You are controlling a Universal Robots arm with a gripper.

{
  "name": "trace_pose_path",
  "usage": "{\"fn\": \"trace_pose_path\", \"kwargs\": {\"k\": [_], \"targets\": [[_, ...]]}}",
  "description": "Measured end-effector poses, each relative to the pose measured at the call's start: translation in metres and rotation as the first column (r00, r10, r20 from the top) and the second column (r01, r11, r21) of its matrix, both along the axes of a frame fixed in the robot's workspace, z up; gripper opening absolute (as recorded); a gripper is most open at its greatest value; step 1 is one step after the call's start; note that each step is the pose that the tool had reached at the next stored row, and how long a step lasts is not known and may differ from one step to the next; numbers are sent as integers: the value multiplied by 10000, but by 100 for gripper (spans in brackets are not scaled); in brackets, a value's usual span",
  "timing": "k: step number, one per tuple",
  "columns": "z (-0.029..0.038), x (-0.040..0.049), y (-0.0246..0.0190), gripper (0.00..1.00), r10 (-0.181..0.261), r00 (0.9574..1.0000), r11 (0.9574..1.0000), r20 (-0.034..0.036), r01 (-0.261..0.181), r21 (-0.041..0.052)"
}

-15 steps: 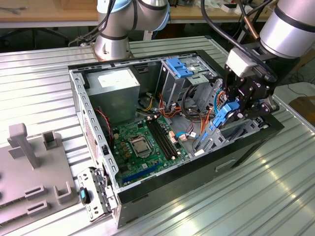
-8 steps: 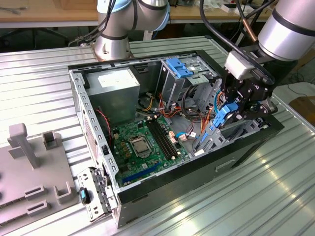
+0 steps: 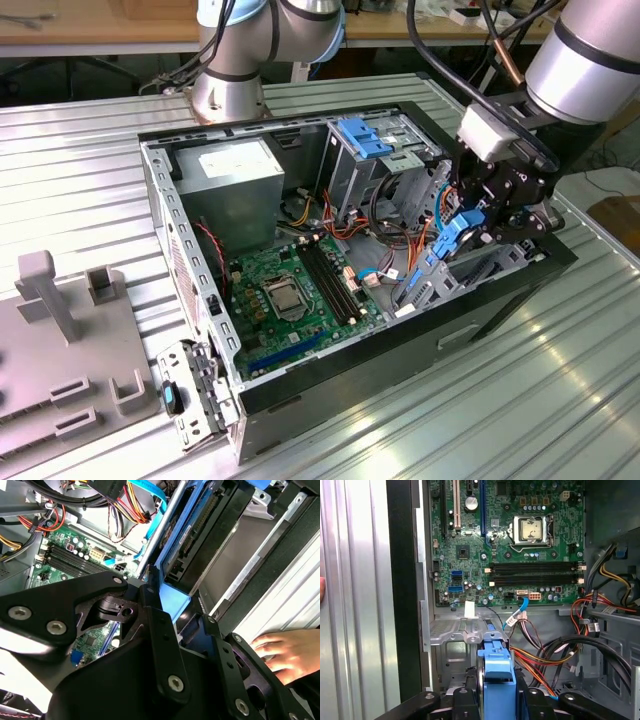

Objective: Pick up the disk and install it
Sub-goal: 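Insert the disk into the insertion slot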

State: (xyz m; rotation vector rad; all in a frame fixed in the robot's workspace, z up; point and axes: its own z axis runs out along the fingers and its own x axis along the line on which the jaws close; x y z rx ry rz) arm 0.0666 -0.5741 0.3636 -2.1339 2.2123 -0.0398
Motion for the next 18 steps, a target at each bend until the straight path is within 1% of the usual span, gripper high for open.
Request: {"fn": "trace_pose_path", "kwargs": {"k": [3, 18], "targets": [[-4, 1, 0, 37, 0, 10000, 10000, 0, 0, -3], [-91, 0, 0, 37, 0, 10000, 10000, -9, 0, -1]]}}
